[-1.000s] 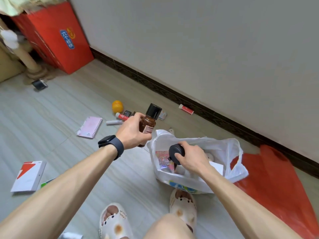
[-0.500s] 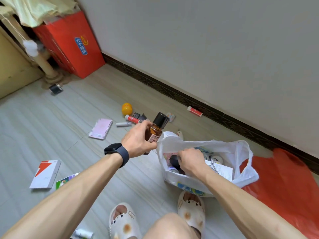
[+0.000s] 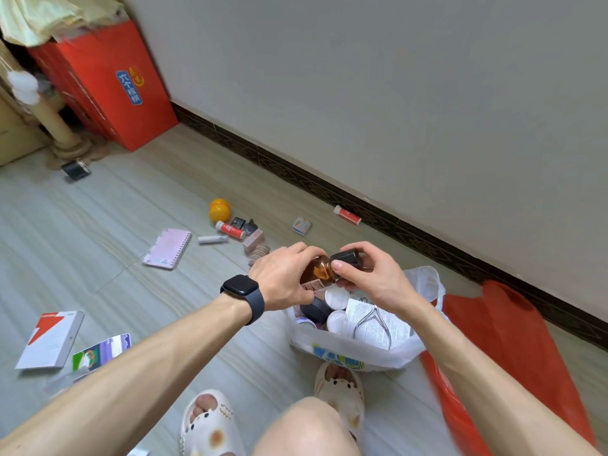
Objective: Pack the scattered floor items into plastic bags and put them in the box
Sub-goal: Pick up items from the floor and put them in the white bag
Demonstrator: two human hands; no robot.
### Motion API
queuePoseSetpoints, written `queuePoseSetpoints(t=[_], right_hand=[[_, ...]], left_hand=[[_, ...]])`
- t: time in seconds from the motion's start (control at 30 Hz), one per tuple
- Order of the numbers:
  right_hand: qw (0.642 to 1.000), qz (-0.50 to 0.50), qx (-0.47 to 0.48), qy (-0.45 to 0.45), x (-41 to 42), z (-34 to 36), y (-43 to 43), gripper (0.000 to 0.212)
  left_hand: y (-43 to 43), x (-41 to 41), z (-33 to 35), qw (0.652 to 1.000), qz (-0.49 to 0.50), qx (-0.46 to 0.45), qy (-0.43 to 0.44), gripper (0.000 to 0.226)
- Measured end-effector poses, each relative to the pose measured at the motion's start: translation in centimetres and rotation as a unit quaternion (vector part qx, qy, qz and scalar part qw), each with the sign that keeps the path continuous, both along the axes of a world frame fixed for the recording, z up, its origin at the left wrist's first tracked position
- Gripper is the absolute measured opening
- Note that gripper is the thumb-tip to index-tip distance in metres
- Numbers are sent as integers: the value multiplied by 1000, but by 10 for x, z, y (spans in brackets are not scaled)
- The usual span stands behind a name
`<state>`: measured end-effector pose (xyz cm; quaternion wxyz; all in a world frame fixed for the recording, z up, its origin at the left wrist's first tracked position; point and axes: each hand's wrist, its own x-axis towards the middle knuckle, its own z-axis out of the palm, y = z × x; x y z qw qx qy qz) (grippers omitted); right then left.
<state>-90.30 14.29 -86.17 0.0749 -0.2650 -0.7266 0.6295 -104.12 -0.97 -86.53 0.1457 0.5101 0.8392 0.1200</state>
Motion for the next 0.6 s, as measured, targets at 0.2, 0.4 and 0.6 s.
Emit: queuePoseSetpoints(t=[0.2, 0.4, 0.6], right_hand=[[984, -62, 145, -83, 1, -13, 18, 26], [954, 9, 266, -134, -6, -39, 20, 31], [930, 100, 321, -149, -43, -76, 13, 40]], left_hand=[[5, -19, -17, 994, 65, -68, 48, 83], [5, -35, -45, 964, 132, -226, 49, 38], [41, -44, -46, 948, 270, 1, -171, 22]])
